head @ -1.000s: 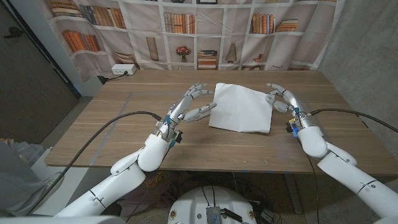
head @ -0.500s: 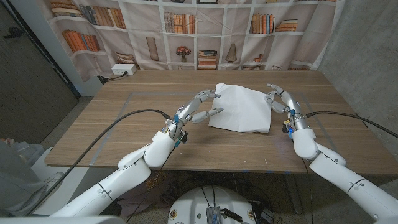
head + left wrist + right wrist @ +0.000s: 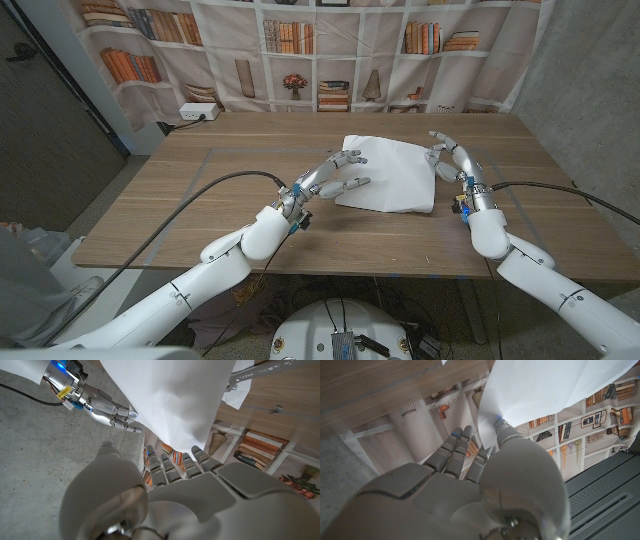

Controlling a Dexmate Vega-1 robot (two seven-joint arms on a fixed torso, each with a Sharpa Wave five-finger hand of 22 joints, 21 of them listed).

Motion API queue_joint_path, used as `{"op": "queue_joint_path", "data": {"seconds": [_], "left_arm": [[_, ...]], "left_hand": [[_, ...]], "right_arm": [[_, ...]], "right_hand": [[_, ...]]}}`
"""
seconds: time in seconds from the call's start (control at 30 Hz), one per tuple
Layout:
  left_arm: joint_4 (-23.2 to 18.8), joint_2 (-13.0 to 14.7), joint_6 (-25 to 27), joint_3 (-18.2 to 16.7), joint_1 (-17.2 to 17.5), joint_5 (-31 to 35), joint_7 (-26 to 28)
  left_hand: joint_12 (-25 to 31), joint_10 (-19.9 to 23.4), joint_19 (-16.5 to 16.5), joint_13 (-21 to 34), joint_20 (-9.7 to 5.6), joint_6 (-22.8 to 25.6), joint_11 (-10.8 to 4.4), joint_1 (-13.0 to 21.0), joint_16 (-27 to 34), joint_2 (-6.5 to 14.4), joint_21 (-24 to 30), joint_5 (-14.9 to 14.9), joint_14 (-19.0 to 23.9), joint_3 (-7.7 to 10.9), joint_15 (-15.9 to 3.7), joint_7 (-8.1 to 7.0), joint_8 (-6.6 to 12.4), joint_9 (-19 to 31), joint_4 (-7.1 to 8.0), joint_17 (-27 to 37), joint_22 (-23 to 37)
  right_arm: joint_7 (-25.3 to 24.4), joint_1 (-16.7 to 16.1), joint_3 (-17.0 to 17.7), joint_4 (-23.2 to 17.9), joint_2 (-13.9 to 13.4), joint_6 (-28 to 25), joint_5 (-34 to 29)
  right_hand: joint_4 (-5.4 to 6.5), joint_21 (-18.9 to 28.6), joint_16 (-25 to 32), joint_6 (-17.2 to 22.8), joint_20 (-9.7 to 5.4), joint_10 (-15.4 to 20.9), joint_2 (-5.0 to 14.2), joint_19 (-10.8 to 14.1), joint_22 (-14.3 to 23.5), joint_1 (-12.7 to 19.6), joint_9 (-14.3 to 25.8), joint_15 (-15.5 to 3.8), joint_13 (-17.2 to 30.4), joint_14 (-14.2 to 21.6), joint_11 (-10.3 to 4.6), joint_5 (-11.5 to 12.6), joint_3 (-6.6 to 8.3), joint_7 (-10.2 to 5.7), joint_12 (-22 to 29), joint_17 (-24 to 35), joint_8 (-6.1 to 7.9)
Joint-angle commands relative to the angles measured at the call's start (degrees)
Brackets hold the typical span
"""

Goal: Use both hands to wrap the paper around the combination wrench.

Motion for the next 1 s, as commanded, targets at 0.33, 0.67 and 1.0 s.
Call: {"op": "queue_joint_path", "data": {"seconds": [0.33, 0.67, 1.0], "left_arm": [[6.7, -2.6, -5.3, 4.1, -8.0, -2.1, -5.3], [10.5, -4.2, -7.2, 6.0, -11.5, -3.6, -8.9], [9.9, -3.4, -4.8, 6.0, -11.4, -5.1, -11.1]], "left_hand": [[-0.6, -1.4, 1.7, 0.2, 0.1, -3.8, 0.05, -0.2, -0.5, 0.0, 0.1, 0.5, 0.5, -0.66, -4.15, -0.51, -1.58, 0.1, 0.41, 0.1, 0.2], [-0.6, -1.4, 2.3, 0.3, -0.06, -3.2, 0.16, -0.3, -0.4, 0.1, 0.2, 0.6, 1.1, -0.79, -4.33, -0.19, -1.36, 0.2, 0.54, 0.1, 0.2], [-0.5, -1.1, 2.8, 0.3, 0.34, -2.3, 0.28, -0.8, -0.4, 0.5, 0.2, 0.6, 1.6, -0.99, -5.27, 0.2, -1.08, 0.2, 0.91, 0.2, 0.3]], "right_arm": [[1.1, -5.7, 4.5, -4.2, -1.5, 4.0, 3.8], [2.4, -10.3, 9.2, -7.5, -2.8, 5.5, 5.0], [4.2, -11.5, 10.9, -7.9, -2.1, 7.3, 5.0]], "right_hand": [[1.57, 0.0, -2.5, -2.3, -2.67, -7.1, -0.71, -0.7, 0.2, -2.6, 0.4, -9.53, 4.8, -2.9, 1.29, 0.6, 0.03, -0.56, -1.8, -0.8, -0.86], [3.06, -0.4, -4.4, -5.1, -2.06, -14.7, -1.65, -1.7, 0.1, -6.6, 0.3, -8.56, 1.8, -6.5, 3.69, 0.9, -0.98, -0.18, -7.5, -1.5, -1.08], [3.03, -0.6, -4.9, -5.2, -2.16, -16.9, -1.91, -2.0, 0.1, -7.3, 0.3, -7.93, 0.6, -7.6, 4.49, 1.0, -1.16, -0.28, -9.4, -1.9, -0.81]]}}
